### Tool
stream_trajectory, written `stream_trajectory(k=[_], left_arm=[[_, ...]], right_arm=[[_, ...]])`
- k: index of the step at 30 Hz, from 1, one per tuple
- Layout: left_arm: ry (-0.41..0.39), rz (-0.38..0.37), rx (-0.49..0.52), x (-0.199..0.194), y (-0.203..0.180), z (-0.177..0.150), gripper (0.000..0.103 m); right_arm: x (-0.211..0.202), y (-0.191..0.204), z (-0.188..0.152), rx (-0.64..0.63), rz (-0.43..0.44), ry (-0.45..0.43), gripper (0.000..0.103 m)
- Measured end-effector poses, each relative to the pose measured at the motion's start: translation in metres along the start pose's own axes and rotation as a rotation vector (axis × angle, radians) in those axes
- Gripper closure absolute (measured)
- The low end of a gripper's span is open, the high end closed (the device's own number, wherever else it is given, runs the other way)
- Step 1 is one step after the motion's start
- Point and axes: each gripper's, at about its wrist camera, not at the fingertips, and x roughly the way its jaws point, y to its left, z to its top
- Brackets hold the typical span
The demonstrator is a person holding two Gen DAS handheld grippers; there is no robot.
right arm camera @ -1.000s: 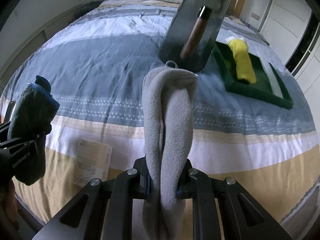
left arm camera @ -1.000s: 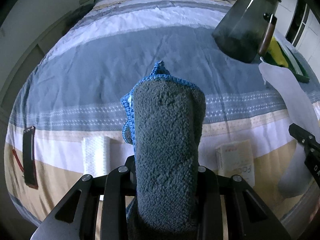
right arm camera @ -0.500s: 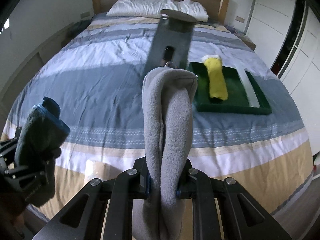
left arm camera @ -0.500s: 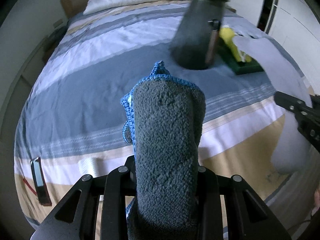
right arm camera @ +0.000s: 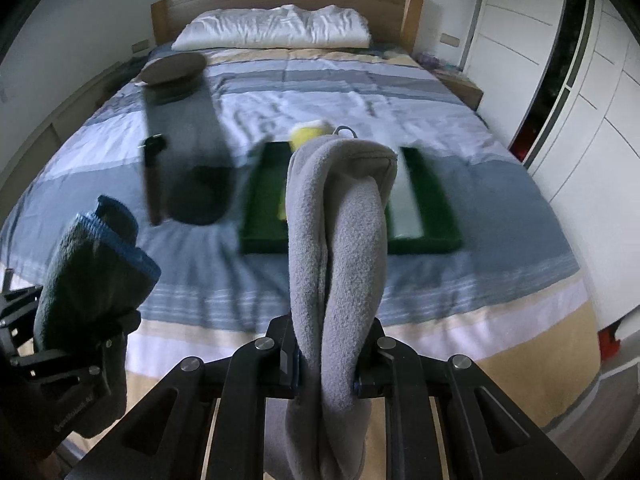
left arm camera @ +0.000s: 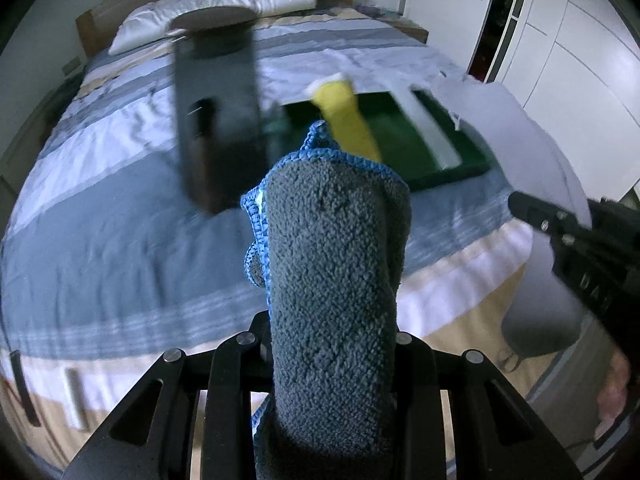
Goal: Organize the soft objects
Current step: 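Lift the towel and fleece cloth and carry both over the green tray, then lower the towel and fleece cloth into the green tray beside the yellow roll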
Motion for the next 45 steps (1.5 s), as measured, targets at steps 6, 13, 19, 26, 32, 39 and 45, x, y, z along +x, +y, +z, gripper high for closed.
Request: stream_trajectory(k=[6, 13, 19, 26, 32, 39, 45], left_arm=[[-0.062, -0.011, -0.031, 0.030, -0.032, 0.061, 0.077], [-0.117, 0.013, -0.082, 0.071, -0.049, 0.131, 0.077], [-0.115, 0.038, -0.126, 0.118, -0.051, 0.178, 0.077], [-0.056, 0.083, -0.170, 0.169, -0.049, 0.187, 0.077], [-0.033, 0.123, -0.157, 0.193, -0.053, 0.188, 0.077], [-0.008, 0.154, -0.142, 0.208, -0.054, 0.182, 0.077], [-0.008, 0.166, -0.126, 0.211, -0.058, 0.180, 0.076]], right_arm=[[0.029, -0.041, 0.024, -0.049, -0.020, -0.037, 0.087], [0.073, -0.077, 0.071, -0.096, -0.026, -0.112, 0.087], [0.124, -0.090, 0.096, -0.124, -0.024, -0.134, 0.087], [0.183, -0.103, 0.110, -0.122, -0.021, -0.108, 0.087], [0.228, -0.106, 0.129, -0.115, 0.002, -0.068, 0.087], [0.261, -0.096, 0.130, -0.156, 0.021, -0.025, 0.086], [0.281, -0.096, 0.124, -0.164, 0.020, 0.005, 0.086]])
